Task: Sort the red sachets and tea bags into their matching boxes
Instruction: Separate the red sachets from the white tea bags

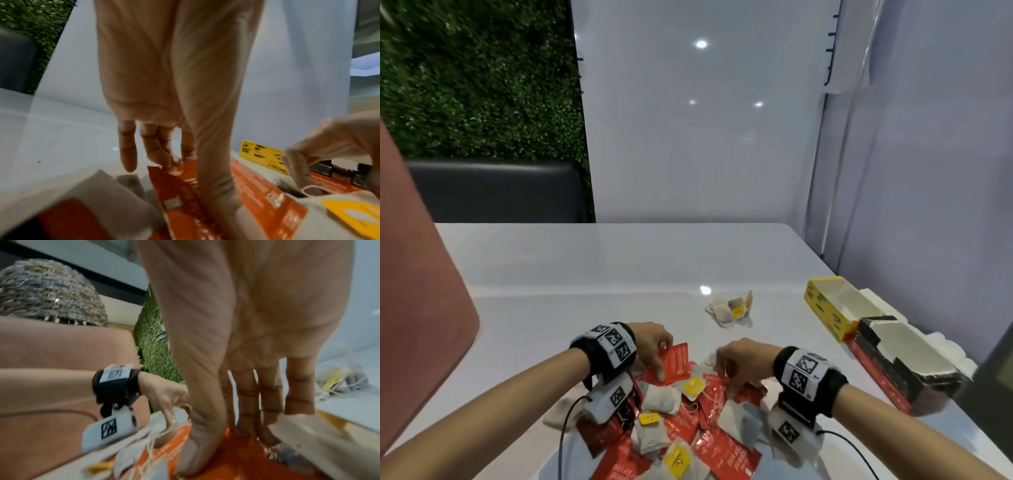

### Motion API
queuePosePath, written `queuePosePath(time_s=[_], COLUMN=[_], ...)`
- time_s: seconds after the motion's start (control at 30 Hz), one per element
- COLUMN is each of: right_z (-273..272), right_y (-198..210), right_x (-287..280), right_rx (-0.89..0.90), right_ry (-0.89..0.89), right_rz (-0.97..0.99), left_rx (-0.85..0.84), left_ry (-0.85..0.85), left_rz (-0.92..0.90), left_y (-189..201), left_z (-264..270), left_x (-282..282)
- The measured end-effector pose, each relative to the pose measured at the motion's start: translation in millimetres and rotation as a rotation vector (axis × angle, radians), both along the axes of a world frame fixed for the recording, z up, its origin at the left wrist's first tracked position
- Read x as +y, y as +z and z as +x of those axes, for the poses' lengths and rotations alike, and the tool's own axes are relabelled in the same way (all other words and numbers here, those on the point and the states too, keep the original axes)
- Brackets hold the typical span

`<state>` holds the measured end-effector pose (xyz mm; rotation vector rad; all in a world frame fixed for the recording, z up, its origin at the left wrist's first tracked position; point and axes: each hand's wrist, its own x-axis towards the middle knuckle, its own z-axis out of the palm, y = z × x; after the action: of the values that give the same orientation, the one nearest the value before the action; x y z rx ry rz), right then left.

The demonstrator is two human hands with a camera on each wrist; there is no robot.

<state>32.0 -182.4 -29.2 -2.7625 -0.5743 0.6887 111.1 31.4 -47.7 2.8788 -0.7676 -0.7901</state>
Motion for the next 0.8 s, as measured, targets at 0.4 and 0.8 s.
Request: queuePosePath(time_s=[0.4,0.8], right_z=[-5.3,-14.5], right_y=[45.8,43.6], right_x=[-50.3,-80.2], right_rx=[-0.223,-0.337], right_ry=[-0.196,-0.413], right_rz=[0.426,0.804], left_rx=[0.034,0.126], left_ry=[0.020,0.007], left_rz=[-0.095,-0.160], left_y=[10.7,6.8], left_z=[-9.7,-19.6], left_x=[-1.3,-19.2])
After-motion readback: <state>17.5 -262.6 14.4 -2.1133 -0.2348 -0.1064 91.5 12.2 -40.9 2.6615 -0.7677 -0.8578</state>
